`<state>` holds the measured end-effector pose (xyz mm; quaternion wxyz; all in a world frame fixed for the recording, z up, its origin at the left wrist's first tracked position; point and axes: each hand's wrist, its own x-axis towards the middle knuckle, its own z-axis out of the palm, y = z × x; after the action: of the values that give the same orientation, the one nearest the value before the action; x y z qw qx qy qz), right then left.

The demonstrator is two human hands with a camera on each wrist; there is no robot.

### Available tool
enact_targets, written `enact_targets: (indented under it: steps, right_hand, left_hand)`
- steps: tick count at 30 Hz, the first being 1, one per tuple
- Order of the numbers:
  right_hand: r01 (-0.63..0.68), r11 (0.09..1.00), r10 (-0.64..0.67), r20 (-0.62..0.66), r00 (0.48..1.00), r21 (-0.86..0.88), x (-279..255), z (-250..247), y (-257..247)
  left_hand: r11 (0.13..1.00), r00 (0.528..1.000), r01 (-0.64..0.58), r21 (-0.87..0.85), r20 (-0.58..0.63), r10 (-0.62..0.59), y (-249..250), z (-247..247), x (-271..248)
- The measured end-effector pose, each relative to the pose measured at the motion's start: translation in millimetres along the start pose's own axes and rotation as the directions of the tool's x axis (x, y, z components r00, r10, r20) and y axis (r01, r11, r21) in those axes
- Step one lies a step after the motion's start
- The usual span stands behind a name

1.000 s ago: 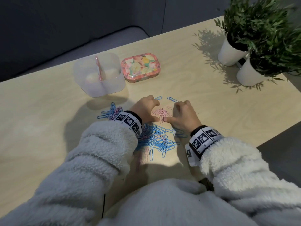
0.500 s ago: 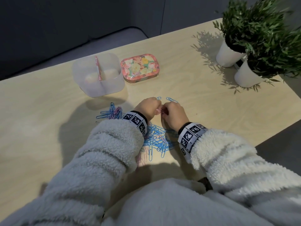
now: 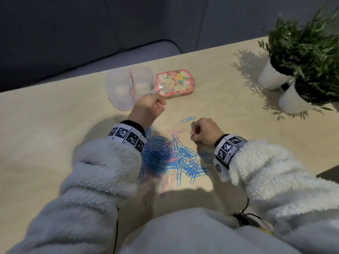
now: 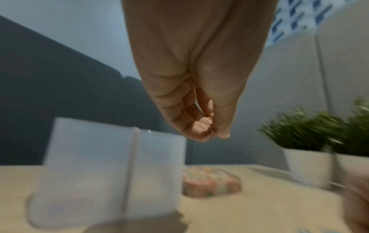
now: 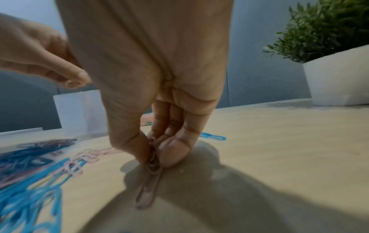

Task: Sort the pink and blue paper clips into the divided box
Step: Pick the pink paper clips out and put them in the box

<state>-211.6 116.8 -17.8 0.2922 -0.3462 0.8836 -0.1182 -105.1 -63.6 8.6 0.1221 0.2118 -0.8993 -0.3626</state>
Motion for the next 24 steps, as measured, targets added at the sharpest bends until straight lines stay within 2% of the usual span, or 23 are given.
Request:
enact_targets:
  steps: [2, 5, 7, 9, 11, 14, 20, 22, 24]
  right_hand:
    - [0.008, 0.999, -0.008, 0.014, 1.0, 0.037, 3, -7, -3]
    - [0.034, 0.995, -0.03, -0.048, 0.998, 0.094, 12, -27, -24]
    - [0.121, 0.984, -0.11, -0.091, 0.99, 0.132, 24, -42, -47]
    - [0.203, 0.962, -0.185, -0.107, 0.977, 0.184, 35, -53, -72]
    - [0.253, 0.945, -0.232, -0.12, 0.965, 0.207, 48, -58, -98]
    - [0.308, 0.925, -0.276, -0.163, 0.947, 0.224, 66, -57, -137]
    - [0.314, 0.909, -0.266, -0.196, 0.944, 0.276, 94, -37, -197]
    - [0.317, 0.921, -0.278, -0.19, 0.942, 0.225, 101, -31, -204]
    - [0.293, 0.935, -0.259, -0.181, 0.949, 0.201, 105, -26, -204]
  left_hand:
    - [0.997, 0.985, 0.074, 0.001, -0.155, -0.073, -7, -30, 8]
    - [0.964, 0.927, 0.248, 0.099, -0.314, -0.206, -30, -68, 21]
    - [0.924, 0.903, 0.353, 0.15, -0.314, -0.294, -46, -79, 27]
    - [0.901, 0.9, 0.396, 0.175, -0.267, -0.344, -55, -80, 32]
    - [0.894, 0.899, 0.412, 0.174, -0.239, -0.368, -59, -78, 35]
    - [0.904, 0.889, 0.418, 0.085, -0.243, -0.388, -59, -77, 37]
    - [0.926, 0.854, 0.367, -0.085, -0.365, -0.371, -63, -84, 27]
    - [0.935, 0.872, 0.34, -0.098, -0.338, -0.353, -62, -84, 25]
    - [0.946, 0.899, 0.324, -0.019, -0.306, -0.313, -59, -82, 25]
